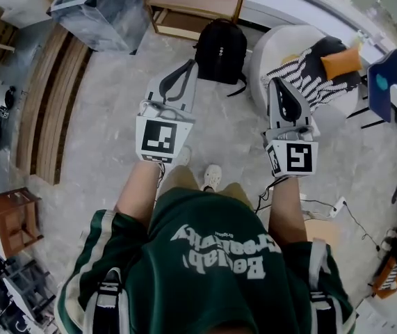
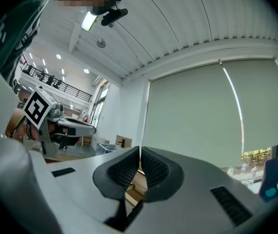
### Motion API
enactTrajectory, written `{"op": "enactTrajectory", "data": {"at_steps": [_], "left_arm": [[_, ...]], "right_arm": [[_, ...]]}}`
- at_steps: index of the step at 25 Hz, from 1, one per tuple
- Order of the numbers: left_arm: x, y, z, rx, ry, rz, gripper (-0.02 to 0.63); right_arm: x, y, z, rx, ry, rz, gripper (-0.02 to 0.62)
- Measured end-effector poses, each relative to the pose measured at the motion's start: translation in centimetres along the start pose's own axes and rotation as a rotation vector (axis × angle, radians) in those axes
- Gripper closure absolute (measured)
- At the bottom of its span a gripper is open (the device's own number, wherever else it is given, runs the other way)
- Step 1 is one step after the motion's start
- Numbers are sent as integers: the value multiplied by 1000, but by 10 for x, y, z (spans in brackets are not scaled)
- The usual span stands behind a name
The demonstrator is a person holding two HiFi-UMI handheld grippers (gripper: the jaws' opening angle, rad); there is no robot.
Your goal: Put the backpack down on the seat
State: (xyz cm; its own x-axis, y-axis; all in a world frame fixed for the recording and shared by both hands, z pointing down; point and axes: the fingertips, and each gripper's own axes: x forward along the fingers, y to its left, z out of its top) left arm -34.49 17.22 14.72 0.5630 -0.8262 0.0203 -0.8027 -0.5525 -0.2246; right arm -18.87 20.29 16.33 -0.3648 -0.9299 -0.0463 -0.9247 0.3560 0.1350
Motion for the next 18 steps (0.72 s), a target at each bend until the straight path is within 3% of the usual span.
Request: {"op": "enactTrajectory", "data": {"at_steps": [7,18], "left_arm": [[59,32,-23,4,8,-34,589],[215,126,-86,2,49,-122,589]], "right_arm": [[60,-19,-20,-2,30,-5,560],[226,-68,-53,-25,50,-68,558]]}}
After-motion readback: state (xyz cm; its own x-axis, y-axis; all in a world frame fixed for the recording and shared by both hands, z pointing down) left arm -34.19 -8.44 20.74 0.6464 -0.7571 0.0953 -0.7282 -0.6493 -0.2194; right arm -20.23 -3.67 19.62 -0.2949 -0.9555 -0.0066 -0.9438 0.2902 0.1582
